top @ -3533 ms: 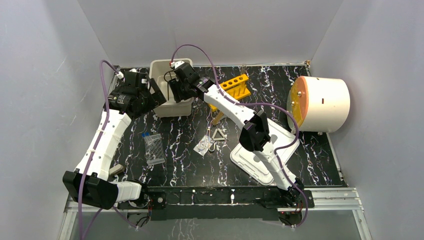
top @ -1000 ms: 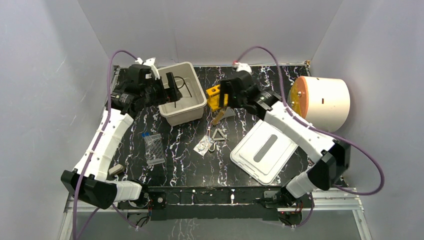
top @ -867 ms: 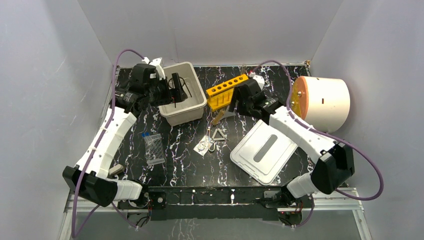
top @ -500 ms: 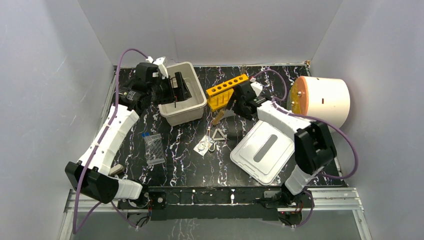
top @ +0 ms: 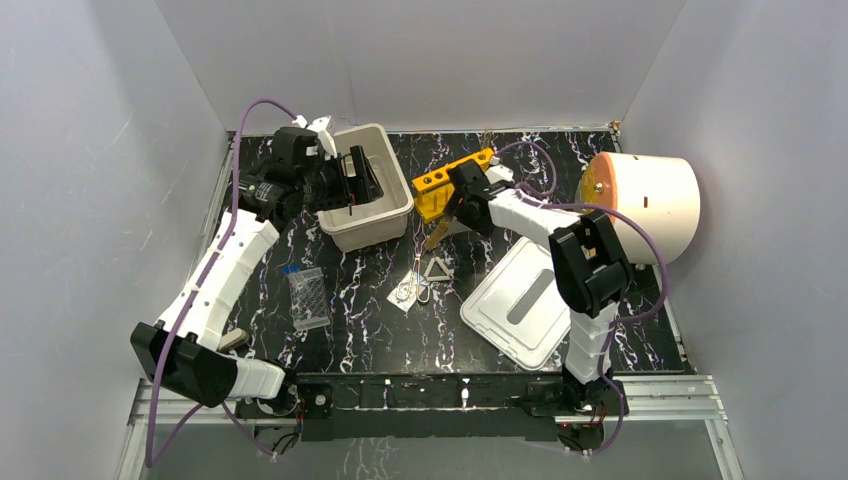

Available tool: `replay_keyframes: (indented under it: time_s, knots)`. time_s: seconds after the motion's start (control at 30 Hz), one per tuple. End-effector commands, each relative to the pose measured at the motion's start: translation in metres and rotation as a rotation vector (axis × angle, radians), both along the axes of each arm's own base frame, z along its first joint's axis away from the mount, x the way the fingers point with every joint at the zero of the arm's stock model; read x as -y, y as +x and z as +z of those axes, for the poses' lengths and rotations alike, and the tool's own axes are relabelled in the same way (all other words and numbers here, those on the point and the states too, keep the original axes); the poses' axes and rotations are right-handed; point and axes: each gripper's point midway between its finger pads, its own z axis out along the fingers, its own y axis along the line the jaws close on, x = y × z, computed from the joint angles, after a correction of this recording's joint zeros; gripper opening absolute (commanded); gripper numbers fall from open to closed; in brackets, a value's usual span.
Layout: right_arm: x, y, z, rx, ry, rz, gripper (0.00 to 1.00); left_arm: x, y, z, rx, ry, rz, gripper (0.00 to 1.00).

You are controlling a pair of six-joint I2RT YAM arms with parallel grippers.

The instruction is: Organize the chemistry lab equipment

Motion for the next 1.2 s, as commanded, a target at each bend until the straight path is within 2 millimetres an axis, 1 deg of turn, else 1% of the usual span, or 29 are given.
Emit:
replay_keyframes:
  time_s: [0.0,0.07,0.13,0.2,0.3,0.4,0.5,0.67,0.8,0.9,0.93,1.03,1.17]
  knots:
    - [0.011,0.013,0.001,0.014,-0.09,-0.051,0.81,0.004,-0.003,0.007,0.017,-0.017,-0.021,0.98]
    - [0.015,0.014,-0.004,0.003,-0.13,-0.039,0.79,0.004,-0.002,0.007,0.016,-0.017,-0.021,0.98]
    - [0.015,0.016,-0.006,0.013,-0.159,0.01,0.74,0.004,-0.002,0.007,0.015,-0.016,-0.021,0.98]
    - [0.01,0.02,-0.004,0.035,-0.177,0.102,0.68,0.004,-0.003,0.006,0.014,-0.018,-0.023,0.98]
    - [0.006,0.022,0.003,0.066,-0.213,0.231,0.63,0.005,-0.005,0.006,0.012,-0.022,-0.03,0.98]
    - [0.008,0.016,0.009,0.063,-0.231,0.306,0.61,0.005,-0.005,0.005,0.007,-0.023,-0.031,0.98]
    - [0.003,0.004,0.011,0.047,-0.165,0.365,0.57,0.006,-0.006,0.003,0.001,-0.028,-0.031,0.98]
    - [-0.002,-0.009,0.008,0.018,-0.085,0.396,0.39,0.008,-0.006,0.0,-0.01,-0.034,-0.037,0.98]
    - [-0.002,-0.012,0.011,0.011,-0.062,0.404,0.2,0.011,-0.007,0.001,-0.012,-0.045,-0.046,0.98]
    - [0.001,-0.013,0.016,0.011,-0.033,0.395,0.08,0.012,-0.008,0.001,-0.015,-0.056,-0.048,0.98]
    - [0.003,-0.013,0.019,0.013,-0.027,0.389,0.06,0.012,-0.008,0.001,-0.016,-0.06,-0.048,0.98]
    - [0.011,-0.014,0.031,0.029,-0.02,0.373,0.01,0.014,-0.009,0.003,-0.017,-0.073,-0.051,0.98]
    - [0.022,-0.016,0.062,0.091,0.027,0.346,0.0,0.023,-0.01,0.003,-0.037,-0.119,-0.071,0.98]
